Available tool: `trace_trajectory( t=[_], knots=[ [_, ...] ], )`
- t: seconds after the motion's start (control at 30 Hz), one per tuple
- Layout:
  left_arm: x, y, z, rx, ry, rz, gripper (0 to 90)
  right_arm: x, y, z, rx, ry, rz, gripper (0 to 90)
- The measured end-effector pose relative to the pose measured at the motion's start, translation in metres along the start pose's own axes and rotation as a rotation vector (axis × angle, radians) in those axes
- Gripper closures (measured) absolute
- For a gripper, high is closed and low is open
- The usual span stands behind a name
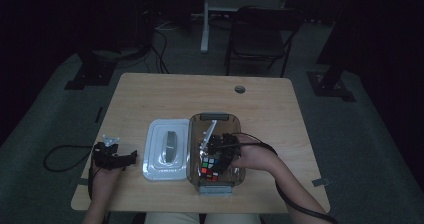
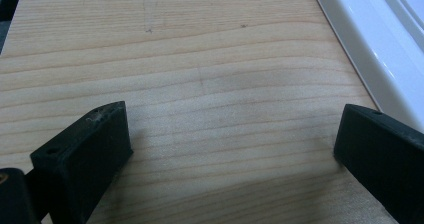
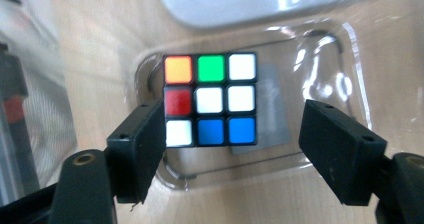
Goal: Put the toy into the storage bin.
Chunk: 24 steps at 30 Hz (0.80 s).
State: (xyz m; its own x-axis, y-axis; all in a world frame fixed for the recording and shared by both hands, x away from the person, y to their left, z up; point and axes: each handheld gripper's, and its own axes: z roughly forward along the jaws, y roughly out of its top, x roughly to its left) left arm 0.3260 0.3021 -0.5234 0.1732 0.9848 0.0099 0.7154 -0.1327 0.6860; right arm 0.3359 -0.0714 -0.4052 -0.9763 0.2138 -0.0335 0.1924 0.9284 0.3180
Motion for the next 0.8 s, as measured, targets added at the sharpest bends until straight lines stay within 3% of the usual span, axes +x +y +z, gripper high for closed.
trace_trajectory(
  t=[0.23,0.27,0.33,0.37,0.4,0.7,0.73,0.77,0.8],
  knots=[
    [0.000,0.000,0.000,0.000,0.000,0.000,2.3,-0.001,-0.009,-0.006,-0.085,-0.011,0.034,22.3],
    [0.000,0.000,0.000,-0.003,0.000,-0.001,2.4,0.000,-0.013,-0.007,-0.123,-0.019,0.040,20.4],
    [0.000,0.000,0.000,-0.003,0.001,-0.001,2.4,0.000,-0.014,-0.007,-0.140,-0.019,0.041,20.3],
    [0.000,0.000,0.000,-0.003,0.001,-0.001,2.3,-0.001,-0.018,-0.008,-0.178,-0.020,0.059,17.8],
    [0.000,0.000,0.000,-0.003,0.001,-0.001,2.3,-0.001,-0.018,-0.008,-0.178,-0.020,0.059,17.8],
    [0.000,0.000,0.000,-0.003,0.000,0.000,2.3,-0.002,-0.036,-0.022,-0.368,-0.076,0.153,12.2],
    [0.000,0.000,0.000,-0.003,0.000,0.000,2.3,-0.002,-0.036,-0.022,-0.368,-0.076,0.153,12.2],
    [0.000,0.000,0.000,-0.003,0.001,-0.001,2.3,-0.002,-0.041,-0.027,-0.422,-0.092,0.174,12.2],
    [0.000,0.000,0.000,-0.003,0.001,-0.001,2.3,-0.002,-0.041,-0.027,-0.422,-0.092,0.174,12.2]
  ],
)
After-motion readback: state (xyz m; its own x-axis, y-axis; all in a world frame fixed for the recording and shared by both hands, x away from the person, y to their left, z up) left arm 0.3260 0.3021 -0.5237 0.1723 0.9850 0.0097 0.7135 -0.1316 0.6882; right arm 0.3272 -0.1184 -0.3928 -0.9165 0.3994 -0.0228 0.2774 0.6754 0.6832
